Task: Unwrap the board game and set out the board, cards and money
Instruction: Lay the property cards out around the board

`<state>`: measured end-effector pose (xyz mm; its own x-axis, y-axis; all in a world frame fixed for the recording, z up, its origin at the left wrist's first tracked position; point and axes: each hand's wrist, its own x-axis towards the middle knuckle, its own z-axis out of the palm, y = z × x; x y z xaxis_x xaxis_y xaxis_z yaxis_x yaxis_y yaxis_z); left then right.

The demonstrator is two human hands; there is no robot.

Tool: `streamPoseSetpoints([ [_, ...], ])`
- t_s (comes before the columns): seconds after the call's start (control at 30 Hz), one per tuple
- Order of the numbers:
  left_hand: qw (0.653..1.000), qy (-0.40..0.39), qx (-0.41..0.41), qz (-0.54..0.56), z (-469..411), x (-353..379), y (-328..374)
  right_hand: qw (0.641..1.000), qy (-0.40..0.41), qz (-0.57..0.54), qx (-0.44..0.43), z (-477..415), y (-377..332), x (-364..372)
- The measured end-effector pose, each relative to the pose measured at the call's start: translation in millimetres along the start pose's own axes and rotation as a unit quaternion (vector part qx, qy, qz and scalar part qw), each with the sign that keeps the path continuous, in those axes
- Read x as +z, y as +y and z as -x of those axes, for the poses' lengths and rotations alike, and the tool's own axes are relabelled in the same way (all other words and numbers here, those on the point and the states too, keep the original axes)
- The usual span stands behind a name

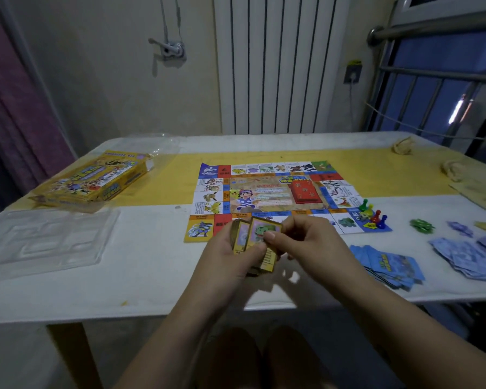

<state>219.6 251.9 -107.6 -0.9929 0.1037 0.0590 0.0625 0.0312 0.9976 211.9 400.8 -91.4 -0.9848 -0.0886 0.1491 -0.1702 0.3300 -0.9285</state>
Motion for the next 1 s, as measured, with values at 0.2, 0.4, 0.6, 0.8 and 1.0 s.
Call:
streamPoseSetpoints([
  [0.2,0.999,-0.003,0.031,-0.022,-6,26,4,0.994,-0.039,0.105,0.002,5,-6,-44],
  [0.4,0.999,-0.032,0.003,-0.018,-20,49,9,0.869,-0.15,0.456,0.122,10,0,-118],
  [0.6,0.997,-0.063,-0.009,-0.039,-20,74,13,0.821,-0.196,0.511,0.159,2,10,-126],
  [0.8,0.997,-0.056,-0.028,-0.04,-21,75,16,0.797,-0.237,0.514,0.209,-16,8,-130],
  [1.0,0.997,-0.056,-0.035,-0.028,-18,74,16,0.793,-0.246,0.514,0.215,-15,7,-129],
])
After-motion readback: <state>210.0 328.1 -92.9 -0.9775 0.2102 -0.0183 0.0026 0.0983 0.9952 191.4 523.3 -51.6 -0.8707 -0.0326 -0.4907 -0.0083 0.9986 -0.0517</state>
